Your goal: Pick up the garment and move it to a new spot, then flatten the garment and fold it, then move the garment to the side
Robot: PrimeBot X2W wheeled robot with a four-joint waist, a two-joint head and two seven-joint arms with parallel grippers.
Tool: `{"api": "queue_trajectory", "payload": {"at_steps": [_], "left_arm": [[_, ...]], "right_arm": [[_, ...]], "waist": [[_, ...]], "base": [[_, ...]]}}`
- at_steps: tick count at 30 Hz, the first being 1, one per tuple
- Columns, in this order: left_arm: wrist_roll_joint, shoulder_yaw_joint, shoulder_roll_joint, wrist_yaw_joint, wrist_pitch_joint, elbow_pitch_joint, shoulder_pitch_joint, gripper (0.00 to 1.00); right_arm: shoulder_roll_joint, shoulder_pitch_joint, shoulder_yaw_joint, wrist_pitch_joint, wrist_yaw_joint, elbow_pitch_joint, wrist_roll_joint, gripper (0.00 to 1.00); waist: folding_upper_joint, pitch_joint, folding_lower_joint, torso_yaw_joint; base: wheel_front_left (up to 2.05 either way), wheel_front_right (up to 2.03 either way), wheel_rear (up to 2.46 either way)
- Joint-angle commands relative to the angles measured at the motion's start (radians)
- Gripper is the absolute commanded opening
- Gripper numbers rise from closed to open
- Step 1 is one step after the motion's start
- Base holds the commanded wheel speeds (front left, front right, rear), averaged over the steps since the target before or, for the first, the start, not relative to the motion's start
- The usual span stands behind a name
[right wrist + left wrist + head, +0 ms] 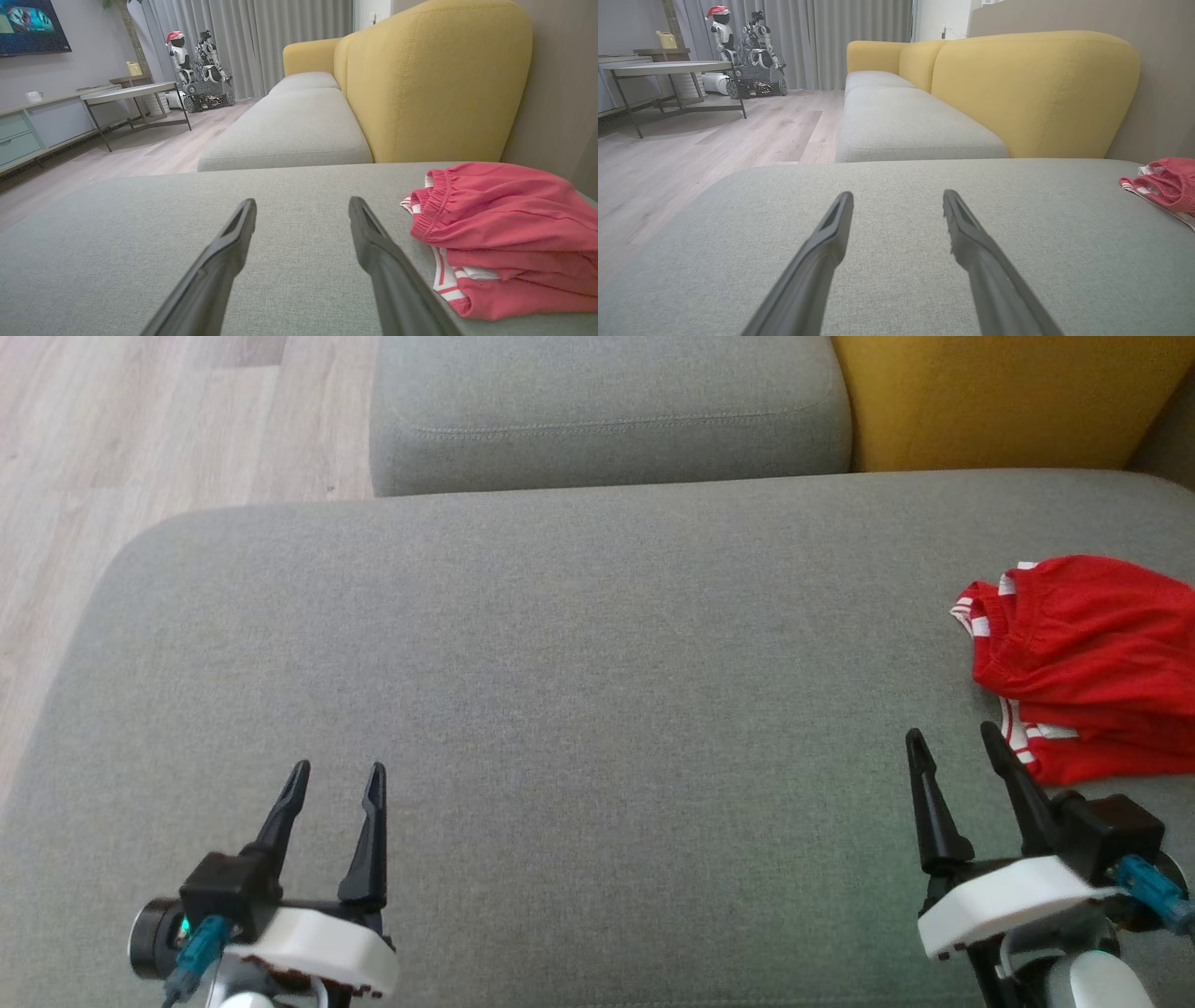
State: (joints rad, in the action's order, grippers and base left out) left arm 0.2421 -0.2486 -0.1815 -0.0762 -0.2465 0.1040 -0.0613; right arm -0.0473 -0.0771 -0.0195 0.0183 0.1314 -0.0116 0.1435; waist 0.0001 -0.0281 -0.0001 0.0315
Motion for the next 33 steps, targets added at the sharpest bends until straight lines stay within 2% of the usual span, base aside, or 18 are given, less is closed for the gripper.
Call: {"api": "queue_trajectory", "payload": {"at_steps": [1, 33], "left_arm": [[0.010, 0.031, -0.016, -0.007, -0.001, -0.034, 0.032, 1.00], [0.023, 0.022, -0.031, -0.037, 0.002, -0.030, 0.024, 1.00]], "right_arm": [[-0.004, 0.024, -0.025, 0.002, -0.001, 0.043, -0.005, 1.00], [-0.003, 0.025, -0.028, 0.013, -0.001, 0.036, -0.001, 1.00]], "waist": [[-0.0001, -0.003, 0.0001, -0.001], [-0.0001, -0.018, 0.0001, -0.002]], "base": [[0.00, 0.00, 0.00], [0.00, 0.00, 0.00]]}}
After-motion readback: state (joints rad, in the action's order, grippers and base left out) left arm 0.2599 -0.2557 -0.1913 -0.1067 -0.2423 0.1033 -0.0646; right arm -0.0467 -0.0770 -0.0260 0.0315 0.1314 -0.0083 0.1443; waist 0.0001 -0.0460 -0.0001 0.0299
